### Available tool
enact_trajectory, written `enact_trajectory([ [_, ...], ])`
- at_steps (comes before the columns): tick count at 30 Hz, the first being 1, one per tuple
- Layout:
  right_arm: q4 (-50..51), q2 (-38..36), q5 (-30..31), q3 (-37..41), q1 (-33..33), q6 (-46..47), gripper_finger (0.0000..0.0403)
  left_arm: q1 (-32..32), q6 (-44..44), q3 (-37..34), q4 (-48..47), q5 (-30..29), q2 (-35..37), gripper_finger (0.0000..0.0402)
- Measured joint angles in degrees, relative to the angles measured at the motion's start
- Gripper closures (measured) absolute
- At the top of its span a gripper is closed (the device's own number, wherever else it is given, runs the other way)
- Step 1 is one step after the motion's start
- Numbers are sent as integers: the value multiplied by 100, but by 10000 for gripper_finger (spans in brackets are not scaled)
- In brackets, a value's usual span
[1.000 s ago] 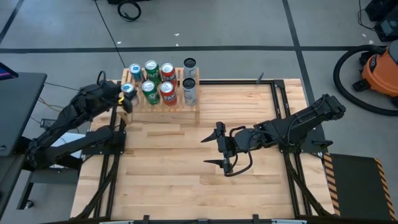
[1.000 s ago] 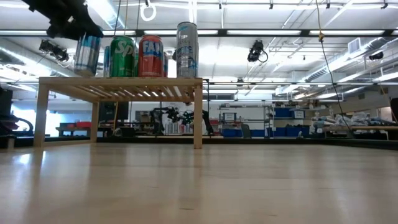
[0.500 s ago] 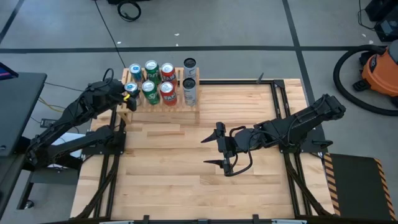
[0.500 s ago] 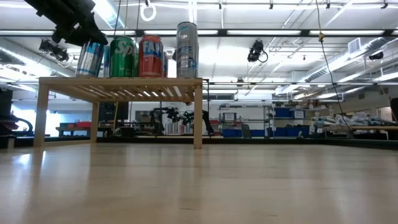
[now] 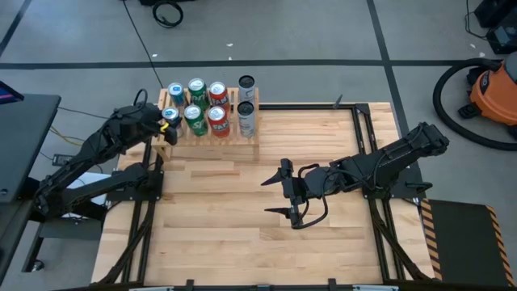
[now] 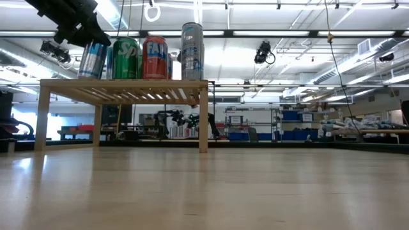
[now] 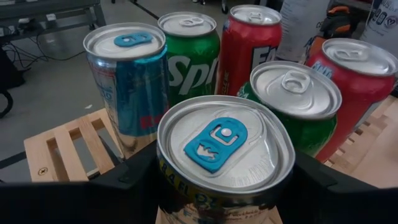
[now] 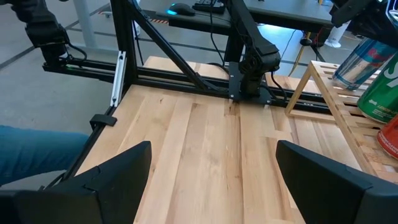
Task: Place canned beverage on shelf
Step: Put the blue soda can on the shelf
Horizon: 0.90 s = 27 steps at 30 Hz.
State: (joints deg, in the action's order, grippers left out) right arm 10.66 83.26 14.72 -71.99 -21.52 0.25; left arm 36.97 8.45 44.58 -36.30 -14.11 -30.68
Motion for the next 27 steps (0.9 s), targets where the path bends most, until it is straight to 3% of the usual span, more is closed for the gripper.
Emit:
enact_trajectory([
  [11,2,0,-92,0,2,-2,48,0,-186,0,197,-2,-9,158],
  [20,2,0,-94,0,0,-2,48,0,-282,2,204,-8,-2,102],
  [27,2,0,-94,0,0,-2,48,0,-269,2,272,-7,-4,96],
])
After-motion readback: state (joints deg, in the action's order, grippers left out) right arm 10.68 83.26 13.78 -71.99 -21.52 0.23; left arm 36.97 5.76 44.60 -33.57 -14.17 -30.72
